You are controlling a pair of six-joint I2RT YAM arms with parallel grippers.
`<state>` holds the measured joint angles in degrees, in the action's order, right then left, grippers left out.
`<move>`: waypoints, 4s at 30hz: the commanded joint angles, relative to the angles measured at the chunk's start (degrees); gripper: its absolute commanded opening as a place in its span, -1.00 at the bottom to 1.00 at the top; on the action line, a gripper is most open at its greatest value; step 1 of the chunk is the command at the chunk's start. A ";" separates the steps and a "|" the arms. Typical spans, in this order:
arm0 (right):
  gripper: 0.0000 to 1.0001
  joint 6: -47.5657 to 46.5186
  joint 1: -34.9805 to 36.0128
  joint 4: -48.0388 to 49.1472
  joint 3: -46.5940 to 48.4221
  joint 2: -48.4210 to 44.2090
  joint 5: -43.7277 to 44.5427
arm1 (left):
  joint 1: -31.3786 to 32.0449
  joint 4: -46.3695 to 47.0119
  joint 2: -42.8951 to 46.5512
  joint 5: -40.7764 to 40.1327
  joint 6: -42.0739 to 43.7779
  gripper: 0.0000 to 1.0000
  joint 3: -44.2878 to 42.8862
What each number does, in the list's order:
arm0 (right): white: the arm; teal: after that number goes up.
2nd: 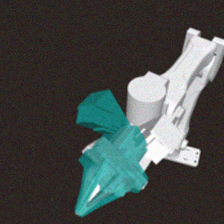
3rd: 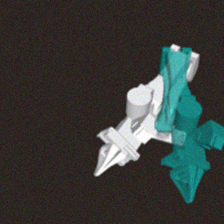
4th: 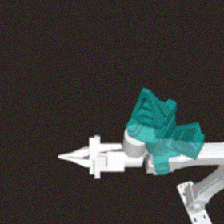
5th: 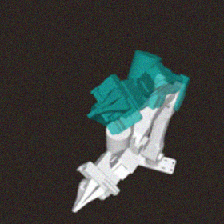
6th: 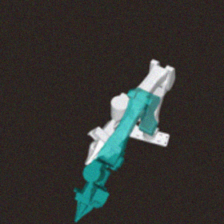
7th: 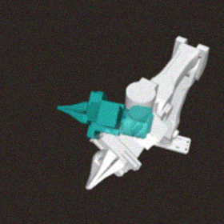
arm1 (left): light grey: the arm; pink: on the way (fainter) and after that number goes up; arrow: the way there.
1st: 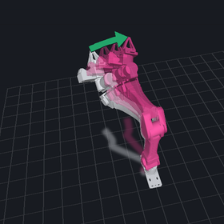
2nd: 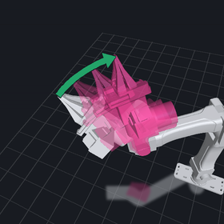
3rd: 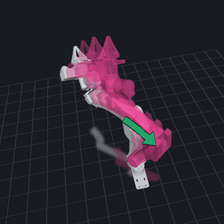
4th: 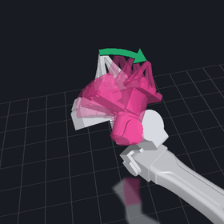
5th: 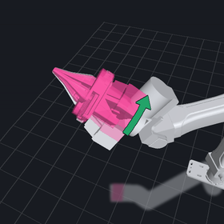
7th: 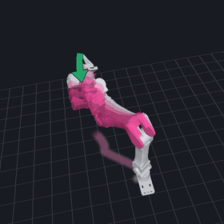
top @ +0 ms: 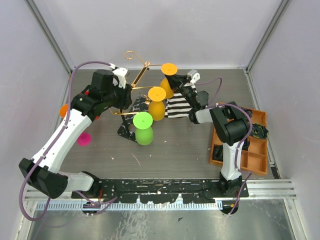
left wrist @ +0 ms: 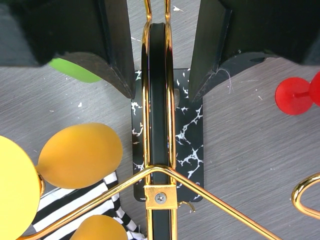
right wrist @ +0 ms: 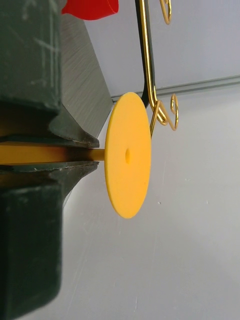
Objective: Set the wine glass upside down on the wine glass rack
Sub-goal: Adjust the wine rack at the center of the board.
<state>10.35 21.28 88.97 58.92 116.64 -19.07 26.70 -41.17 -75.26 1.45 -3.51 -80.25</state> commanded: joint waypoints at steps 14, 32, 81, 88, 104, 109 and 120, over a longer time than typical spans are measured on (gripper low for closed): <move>-0.75 3.37 0.31 8.15 3.47 1.31 -4.07 | -0.35 2.13 1.80 1.42 -0.35 0.06 0.70; 0.14 0.81 0.30 8.17 -0.46 -1.67 0.11 | -0.39 6.00 8.05 -0.27 -0.13 0.12 3.55; 0.48 5.95 0.23 -52.71 -28.05 -54.09 28.00 | -1.20 -8.08 42.55 -15.78 -9.33 0.52 13.61; 0.49 13.18 0.21 -67.72 -31.77 -64.01 25.00 | -1.18 -8.93 50.52 -10.16 -25.38 0.44 23.73; 0.47 18.38 0.24 -74.92 -35.62 -69.88 17.49 | -1.14 14.48 56.98 -19.01 -45.77 0.66 50.34; 0.47 18.42 0.20 -76.34 -35.73 -69.82 16.42 | -1.21 26.87 54.24 -22.36 -47.86 0.73 56.28; 0.47 20.31 0.19 -76.53 -35.68 -68.68 13.81 | -1.17 43.06 41.70 -21.31 -48.25 0.87 58.79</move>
<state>29.43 21.34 10.96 22.24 48.03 -3.57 25.65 -7.73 -30.98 -19.46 -51.07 -22.41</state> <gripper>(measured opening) 0.738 0.933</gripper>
